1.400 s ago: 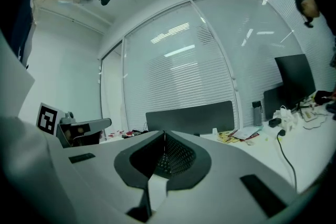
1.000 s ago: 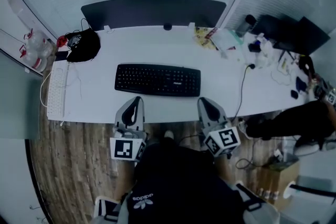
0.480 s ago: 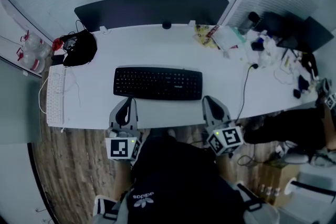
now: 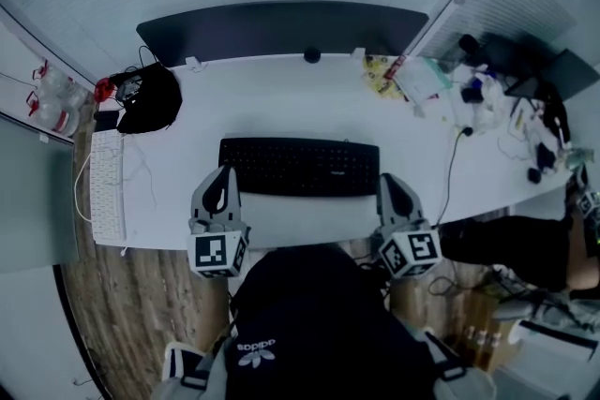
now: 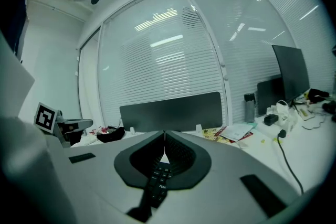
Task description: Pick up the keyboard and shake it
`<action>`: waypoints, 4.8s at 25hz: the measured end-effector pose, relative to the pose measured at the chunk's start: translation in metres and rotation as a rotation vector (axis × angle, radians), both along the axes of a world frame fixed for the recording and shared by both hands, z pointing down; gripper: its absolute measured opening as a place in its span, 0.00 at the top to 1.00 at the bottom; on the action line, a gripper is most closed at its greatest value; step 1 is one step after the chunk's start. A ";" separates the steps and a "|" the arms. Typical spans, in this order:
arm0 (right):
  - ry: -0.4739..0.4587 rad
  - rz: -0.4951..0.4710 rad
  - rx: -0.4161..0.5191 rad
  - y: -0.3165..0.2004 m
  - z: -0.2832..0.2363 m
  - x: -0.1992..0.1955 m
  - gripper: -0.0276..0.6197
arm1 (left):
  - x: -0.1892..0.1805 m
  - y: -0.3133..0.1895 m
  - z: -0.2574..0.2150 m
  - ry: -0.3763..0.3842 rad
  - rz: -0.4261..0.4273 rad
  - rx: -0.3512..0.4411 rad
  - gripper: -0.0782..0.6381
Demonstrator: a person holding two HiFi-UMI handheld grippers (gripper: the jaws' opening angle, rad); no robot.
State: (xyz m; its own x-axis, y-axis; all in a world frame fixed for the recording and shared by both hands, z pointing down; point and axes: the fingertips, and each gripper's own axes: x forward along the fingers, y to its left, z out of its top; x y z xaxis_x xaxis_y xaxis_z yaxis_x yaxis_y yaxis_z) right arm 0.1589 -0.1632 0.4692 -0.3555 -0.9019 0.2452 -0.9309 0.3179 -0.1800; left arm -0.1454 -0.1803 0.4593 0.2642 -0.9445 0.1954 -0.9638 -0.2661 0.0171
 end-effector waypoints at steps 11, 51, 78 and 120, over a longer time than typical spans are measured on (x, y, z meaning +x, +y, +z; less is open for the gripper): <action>0.026 0.044 -0.071 -0.014 0.028 0.007 0.95 | -0.053 -0.015 0.060 -0.063 0.000 -0.158 0.88; 0.072 -0.024 -0.512 -0.097 0.187 0.044 0.59 | -0.065 -0.032 0.238 0.177 0.001 -0.711 0.58; 0.046 -0.057 -0.491 -0.099 0.175 0.040 0.57 | -0.063 -0.029 0.227 0.277 -0.002 -0.678 0.59; 0.135 -0.177 0.383 -0.100 -0.161 -0.007 0.58 | -0.102 -0.048 -0.048 0.361 0.043 0.206 0.59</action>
State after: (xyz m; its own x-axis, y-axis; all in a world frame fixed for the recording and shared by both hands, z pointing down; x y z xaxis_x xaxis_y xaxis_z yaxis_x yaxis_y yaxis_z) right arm 0.1517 -0.2634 0.3078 -0.5000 -0.8651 -0.0400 -0.8634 0.4944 0.1007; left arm -0.2478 -0.2280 0.4110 0.3217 -0.9406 -0.1086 -0.8934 -0.3395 0.2941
